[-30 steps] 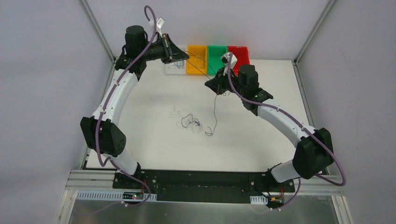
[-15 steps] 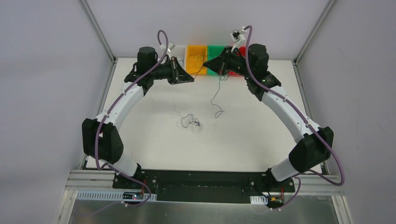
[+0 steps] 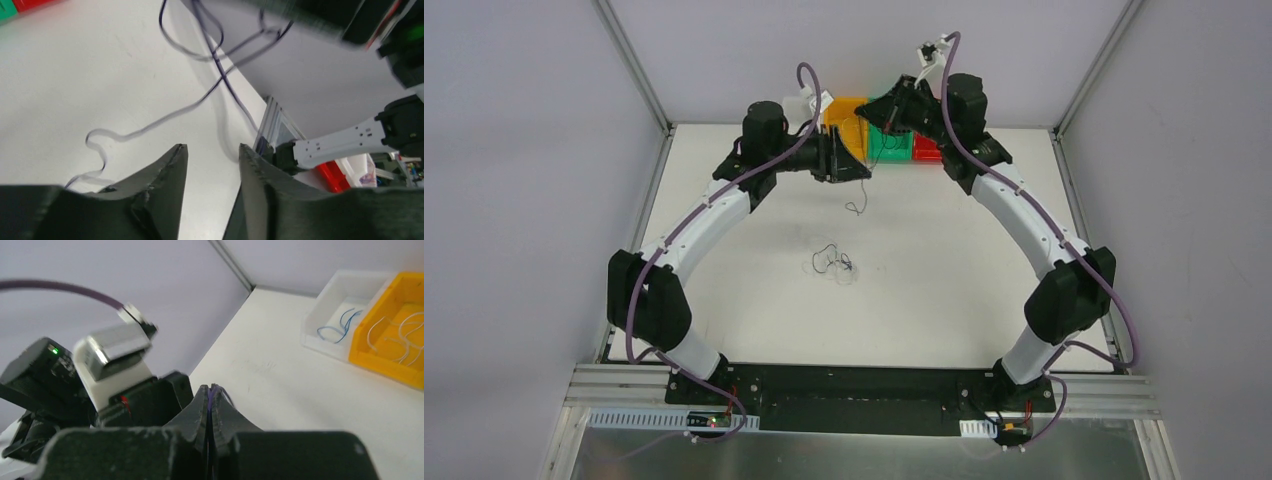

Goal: Untangle the cables

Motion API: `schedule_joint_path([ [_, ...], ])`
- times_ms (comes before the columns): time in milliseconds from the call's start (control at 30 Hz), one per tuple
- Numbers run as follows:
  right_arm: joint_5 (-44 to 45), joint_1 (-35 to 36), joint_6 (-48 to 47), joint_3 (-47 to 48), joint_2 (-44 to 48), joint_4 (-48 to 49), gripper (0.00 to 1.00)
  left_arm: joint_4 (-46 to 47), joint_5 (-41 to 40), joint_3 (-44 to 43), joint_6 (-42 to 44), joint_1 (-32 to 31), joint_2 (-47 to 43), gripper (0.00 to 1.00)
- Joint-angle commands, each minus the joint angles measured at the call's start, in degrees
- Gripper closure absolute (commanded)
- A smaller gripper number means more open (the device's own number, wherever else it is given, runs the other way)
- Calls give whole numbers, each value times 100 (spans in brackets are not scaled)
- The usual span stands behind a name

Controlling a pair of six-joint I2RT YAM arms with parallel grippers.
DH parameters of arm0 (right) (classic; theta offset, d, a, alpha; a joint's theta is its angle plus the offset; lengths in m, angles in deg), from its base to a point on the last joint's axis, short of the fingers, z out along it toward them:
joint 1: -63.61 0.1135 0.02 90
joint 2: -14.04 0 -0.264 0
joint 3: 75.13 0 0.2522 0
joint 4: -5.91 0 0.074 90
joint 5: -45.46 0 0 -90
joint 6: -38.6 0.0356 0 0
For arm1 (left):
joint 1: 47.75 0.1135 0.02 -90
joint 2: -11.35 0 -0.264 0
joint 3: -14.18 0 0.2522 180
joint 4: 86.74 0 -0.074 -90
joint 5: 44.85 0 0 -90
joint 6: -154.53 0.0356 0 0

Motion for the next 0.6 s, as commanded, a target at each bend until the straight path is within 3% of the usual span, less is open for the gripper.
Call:
schedule_joint_path([
  [0, 543, -299, -265, 554, 56, 830, 100, -1361, 310, -151, 752, 247, -185, 39],
  [100, 604, -483, -714, 612, -34, 489, 100, -1694, 136, -247, 978, 940, -286, 7],
  [133, 668, -528, -905, 669, -89, 358, 100, -1815, 94, -286, 1077, 1158, -310, 2],
  [367, 1349, -794, -1470, 1324, -928, 693, 100, -2541, 73, -288, 1649, 1863, -495, 1],
  [567, 1639, -991, -1451, 2874, -2294, 1054, 100, -2705, -79, -107, 1852, 1942, -545, 1],
])
